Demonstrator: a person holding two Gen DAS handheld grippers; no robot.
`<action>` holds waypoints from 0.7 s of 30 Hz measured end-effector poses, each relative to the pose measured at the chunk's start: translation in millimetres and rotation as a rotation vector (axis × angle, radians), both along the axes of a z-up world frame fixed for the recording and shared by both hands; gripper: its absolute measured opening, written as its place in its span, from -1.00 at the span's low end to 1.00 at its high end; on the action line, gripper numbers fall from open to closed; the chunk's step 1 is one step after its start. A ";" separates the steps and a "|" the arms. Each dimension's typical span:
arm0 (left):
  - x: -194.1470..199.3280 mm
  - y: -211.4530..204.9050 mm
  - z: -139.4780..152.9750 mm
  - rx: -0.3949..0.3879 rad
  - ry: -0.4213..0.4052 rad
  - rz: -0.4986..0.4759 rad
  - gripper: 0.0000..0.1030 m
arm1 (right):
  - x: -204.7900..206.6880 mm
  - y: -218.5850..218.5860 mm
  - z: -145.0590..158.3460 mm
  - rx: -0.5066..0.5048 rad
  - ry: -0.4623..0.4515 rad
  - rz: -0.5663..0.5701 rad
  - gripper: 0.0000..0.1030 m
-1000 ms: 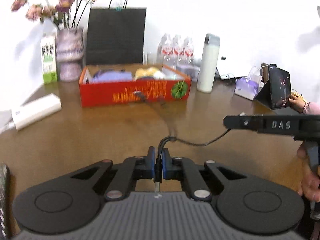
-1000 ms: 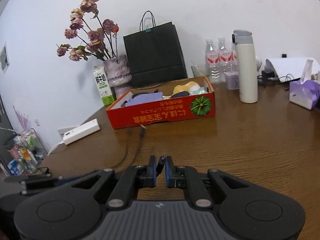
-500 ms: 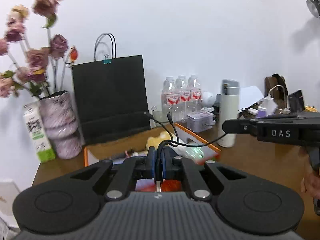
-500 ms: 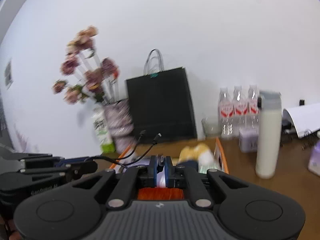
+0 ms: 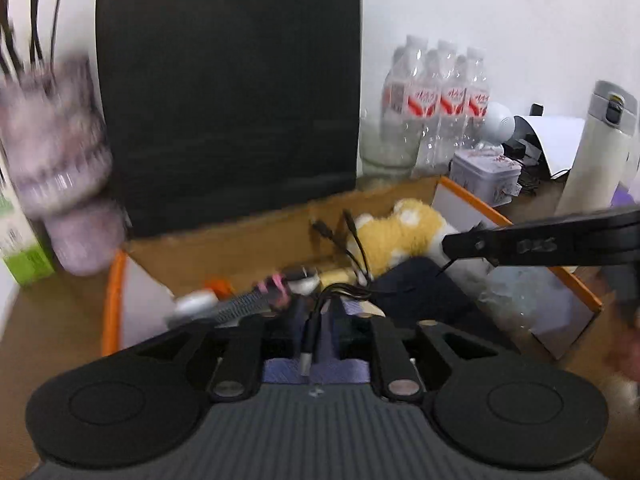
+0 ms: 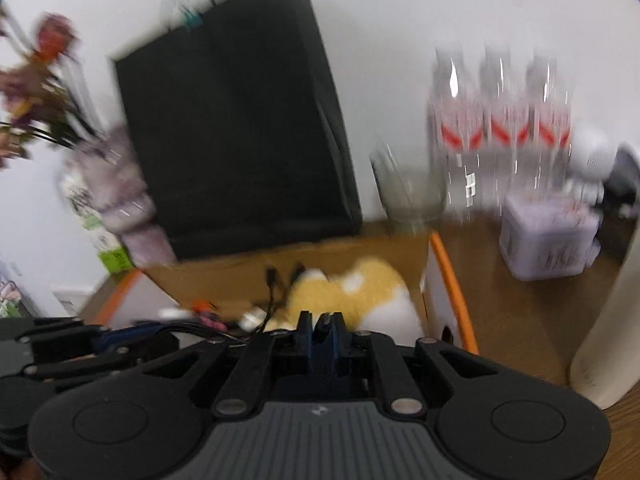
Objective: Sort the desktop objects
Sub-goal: 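Lower the cable into the red box and open both tools, then withdraw both tools from the red box back over the table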
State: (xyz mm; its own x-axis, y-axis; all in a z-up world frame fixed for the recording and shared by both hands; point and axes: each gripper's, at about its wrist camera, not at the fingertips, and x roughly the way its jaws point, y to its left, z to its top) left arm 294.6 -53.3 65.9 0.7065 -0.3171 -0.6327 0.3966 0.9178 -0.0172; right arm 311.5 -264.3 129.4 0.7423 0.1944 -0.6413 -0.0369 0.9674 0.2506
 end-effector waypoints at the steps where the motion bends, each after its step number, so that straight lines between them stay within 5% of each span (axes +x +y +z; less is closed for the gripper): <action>1: -0.3 3.2 -1.5 -0.022 0.009 -0.011 -0.36 | 4.3 -3.3 -6.5 0.011 0.031 -0.012 -0.52; 2: -1.9 5.3 -1.5 -0.024 0.002 -0.016 -0.20 | 7.3 -7.3 -10.9 0.028 0.053 -0.012 -0.33; 4: -5.6 9.2 1.9 -0.010 -0.008 -0.024 -0.14 | 3.5 -14.5 -11.3 0.083 0.040 0.006 -0.23; 6: -4.6 15.7 10.2 -0.025 0.009 -0.015 0.15 | 3.1 -14.9 -5.3 0.081 0.060 0.011 -0.11; 8: -0.8 19.3 22.3 -0.009 0.003 0.060 0.35 | 2.1 -10.4 9.0 0.001 0.065 -0.003 0.45; 14: -15.7 32.4 51.1 -0.003 0.066 0.212 0.66 | -25.3 -4.5 48.7 -0.103 0.033 0.010 0.60; 21: -96.7 40.6 57.3 -0.036 0.052 0.271 0.88 | -113.9 5.1 66.1 -0.145 -0.045 0.022 0.66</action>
State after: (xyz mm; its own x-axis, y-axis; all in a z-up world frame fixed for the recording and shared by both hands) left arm 197.9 -12.7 123.1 0.7354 -0.1442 -0.6621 0.1346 0.9887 -0.0658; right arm 197.6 -259.2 195.5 0.7676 0.1187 -0.6298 -0.0666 0.9921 0.1058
